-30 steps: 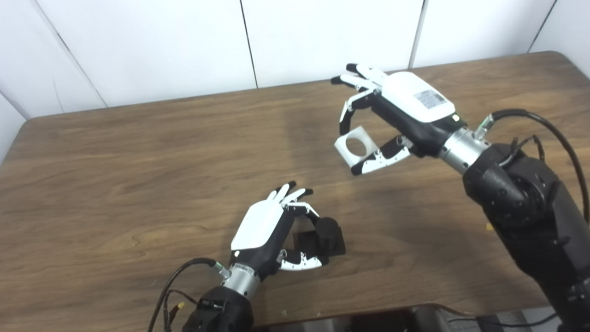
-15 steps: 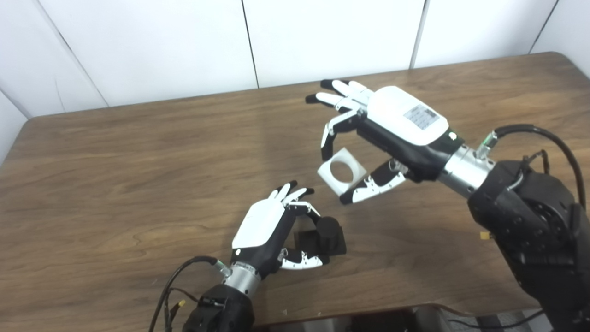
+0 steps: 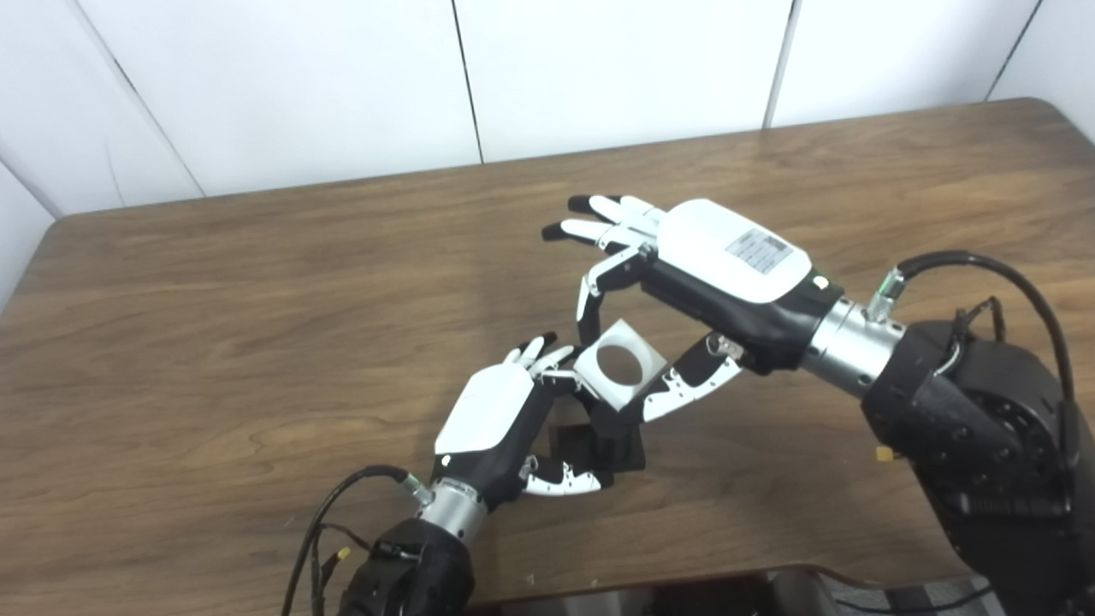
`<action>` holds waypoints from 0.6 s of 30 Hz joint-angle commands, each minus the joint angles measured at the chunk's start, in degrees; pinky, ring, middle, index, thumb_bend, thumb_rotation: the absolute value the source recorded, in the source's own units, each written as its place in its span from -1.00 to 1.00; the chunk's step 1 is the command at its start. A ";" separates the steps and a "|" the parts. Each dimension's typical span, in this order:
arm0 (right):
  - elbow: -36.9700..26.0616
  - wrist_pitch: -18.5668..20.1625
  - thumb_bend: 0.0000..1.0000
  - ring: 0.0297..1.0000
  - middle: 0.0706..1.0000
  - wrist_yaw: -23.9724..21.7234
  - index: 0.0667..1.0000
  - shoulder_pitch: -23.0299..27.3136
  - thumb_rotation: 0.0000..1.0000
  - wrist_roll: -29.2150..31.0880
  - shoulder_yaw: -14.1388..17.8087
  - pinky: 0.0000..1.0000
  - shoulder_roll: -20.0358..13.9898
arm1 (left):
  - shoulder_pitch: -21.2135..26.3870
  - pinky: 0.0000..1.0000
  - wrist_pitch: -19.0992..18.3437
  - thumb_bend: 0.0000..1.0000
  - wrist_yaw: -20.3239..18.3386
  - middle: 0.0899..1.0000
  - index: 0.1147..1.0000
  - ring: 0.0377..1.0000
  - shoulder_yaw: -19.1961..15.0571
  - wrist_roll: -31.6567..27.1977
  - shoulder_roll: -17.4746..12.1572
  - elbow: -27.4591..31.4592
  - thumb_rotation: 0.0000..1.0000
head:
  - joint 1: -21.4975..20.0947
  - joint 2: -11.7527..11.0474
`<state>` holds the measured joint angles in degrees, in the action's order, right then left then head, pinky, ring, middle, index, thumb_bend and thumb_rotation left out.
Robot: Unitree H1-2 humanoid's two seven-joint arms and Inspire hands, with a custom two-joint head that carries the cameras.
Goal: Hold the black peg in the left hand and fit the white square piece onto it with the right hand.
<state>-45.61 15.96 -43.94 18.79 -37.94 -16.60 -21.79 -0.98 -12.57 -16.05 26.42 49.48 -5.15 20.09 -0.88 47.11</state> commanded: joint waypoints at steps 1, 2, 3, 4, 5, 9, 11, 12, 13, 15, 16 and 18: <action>-0.52 -1.56 0.03 1.00 0.86 0.47 -0.09 0.77 -0.68 -0.74 -0.02 0.97 0.08 | 0.68 1.00 -0.59 0.03 -0.01 0.81 -0.15 1.00 -0.29 1.46 -0.08 0.11 -0.85 | -0.01 0.07; -0.36 -1.77 0.03 1.00 0.86 0.47 -0.09 0.60 -0.68 -0.91 -0.21 0.97 0.07 | 0.66 1.00 -0.74 0.03 -0.16 0.82 -0.15 1.00 -0.29 1.50 0.00 0.20 -0.85 | 0.00 0.04; -0.19 -1.80 0.03 1.00 0.87 0.36 -0.09 0.43 -0.68 -1.06 -0.41 0.97 0.12 | 0.62 1.00 -0.91 0.03 -0.34 0.82 -0.15 1.00 -0.32 1.44 0.09 0.33 -0.85 | 0.00 0.04; 0.05 -1.79 0.03 1.00 0.87 0.25 -0.09 0.25 -0.69 -1.20 -0.59 0.98 0.18 | 0.59 1.00 -0.99 0.03 -0.47 0.82 -0.15 1.00 -0.32 1.43 0.16 0.47 -0.85 | 0.11 0.02; 0.39 -1.97 0.03 1.00 0.87 0.28 -0.09 0.05 -0.69 -1.29 -0.74 0.98 0.21 | 0.58 1.00 -0.99 0.03 -0.54 0.81 -0.15 1.00 -0.29 1.53 0.19 0.57 -0.85 | 0.11 0.02; 1.87 -2.91 0.03 1.00 0.88 0.46 -0.09 -0.60 -0.68 -2.16 -1.41 0.98 0.12 | 0.47 1.00 -1.14 0.03 -0.86 0.82 -0.15 1.00 -0.30 1.72 0.42 0.86 -0.85 | 0.18 0.23; 2.24 -3.07 0.03 1.00 0.88 0.45 -0.09 -0.84 -0.68 -2.46 -1.69 0.99 0.11 | 0.47 1.00 -1.20 0.03 -1.06 0.82 -0.15 1.00 -0.33 1.66 0.47 0.90 -0.85 | 0.18 0.23; 2.39 -3.24 0.03 1.00 0.88 0.66 -0.09 -1.04 -0.68 -2.40 -1.73 0.98 0.12 | 0.48 1.00 -1.32 0.03 -1.22 0.82 -0.15 1.00 -0.31 1.74 0.50 1.04 -0.85 | 0.13 0.26; 2.49 -3.36 0.03 1.00 0.87 0.82 -0.09 -1.18 -0.68 -2.35 -1.75 0.98 0.13 | 0.49 1.00 -1.41 0.03 -1.32 0.82 -0.15 1.00 -0.28 1.82 0.52 1.13 -0.85 | 0.13 0.26; 3.19 -4.13 0.03 1.00 0.87 1.45 -0.09 -1.75 -0.68 -2.16 -1.94 0.98 0.25 | 0.58 1.00 -1.56 0.03 -1.54 0.82 -0.15 1.00 -0.12 2.21 0.42 1.33 -0.85 | 0.14 0.31; 3.43 -4.43 0.03 1.00 0.87 1.56 -0.09 -1.94 -0.68 -2.18 -1.97 0.98 0.33 | 0.62 1.00 -1.62 0.03 -1.61 0.82 -0.15 1.00 -0.06 2.33 0.39 1.38 -0.85 | 0.14 0.31; 3.96 -4.70 0.03 1.00 0.87 1.35 -0.09 -2.27 -0.69 -2.14 -2.10 0.99 0.50 | 0.64 1.00 -1.62 0.03 -1.66 0.82 -0.15 1.00 0.02 2.65 0.36 1.47 -0.85 | 0.13 0.21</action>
<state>-41.46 12.81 -43.95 15.11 -39.96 -18.96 -21.68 -1.01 -13.70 -17.28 26.49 50.79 -4.42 20.81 -0.70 47.29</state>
